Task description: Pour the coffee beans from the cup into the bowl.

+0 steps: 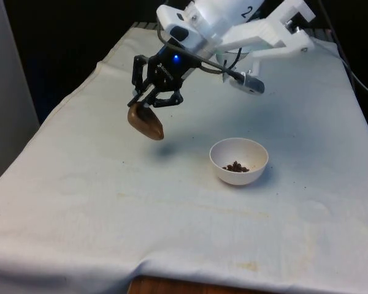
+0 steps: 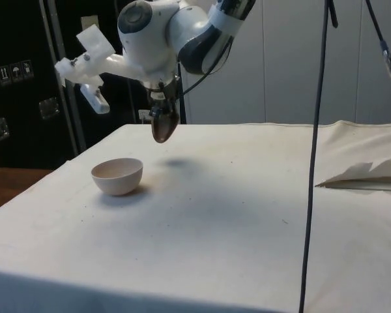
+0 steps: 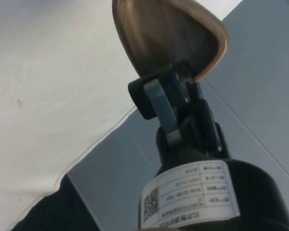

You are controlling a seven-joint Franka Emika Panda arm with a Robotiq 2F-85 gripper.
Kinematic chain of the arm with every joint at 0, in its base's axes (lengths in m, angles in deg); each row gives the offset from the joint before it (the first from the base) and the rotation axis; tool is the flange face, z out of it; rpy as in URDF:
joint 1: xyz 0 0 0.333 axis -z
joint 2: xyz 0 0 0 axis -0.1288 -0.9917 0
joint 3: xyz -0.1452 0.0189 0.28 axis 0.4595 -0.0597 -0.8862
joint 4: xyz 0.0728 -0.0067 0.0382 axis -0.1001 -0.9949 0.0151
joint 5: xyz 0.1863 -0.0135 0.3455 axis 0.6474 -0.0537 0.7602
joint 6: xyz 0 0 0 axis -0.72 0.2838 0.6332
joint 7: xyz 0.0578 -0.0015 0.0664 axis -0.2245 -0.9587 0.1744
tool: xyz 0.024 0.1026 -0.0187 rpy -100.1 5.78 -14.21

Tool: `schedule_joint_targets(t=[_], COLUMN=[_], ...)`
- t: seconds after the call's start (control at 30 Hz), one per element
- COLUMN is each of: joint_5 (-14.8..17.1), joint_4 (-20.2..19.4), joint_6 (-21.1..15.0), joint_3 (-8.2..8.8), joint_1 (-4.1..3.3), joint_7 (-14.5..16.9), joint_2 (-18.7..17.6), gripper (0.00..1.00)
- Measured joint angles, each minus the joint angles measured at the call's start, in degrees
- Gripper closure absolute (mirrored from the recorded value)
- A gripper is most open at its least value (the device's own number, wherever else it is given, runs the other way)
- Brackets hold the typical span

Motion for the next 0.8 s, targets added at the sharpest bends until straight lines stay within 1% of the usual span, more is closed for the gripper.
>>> schedule_joint_targets(t=[0.27,0.43,0.57,0.6,0.73,0.8], joint_5=[3.6,4.6,6.7,6.7,8.4,9.7], joint_4=[-0.4,-0.6,-0.9,-0.9,-1.1,-1.1], joint_6=[-4.1,-5.1,-6.9,-6.9,-8.3,-9.2], joint_3=[2.52,3.15,4.18,4.18,4.93,5.44], joint_1=[0.17,0.23,0.34,0.34,0.34,0.4], joint_7=[2.7,3.5,5.1,5.1,6.3,7.3], joint_2=[0.0,0.0,0.0,0.0,-0.1,-0.3], gripper=[1.0,1.0,1.0,1.0,1.0,1.0])
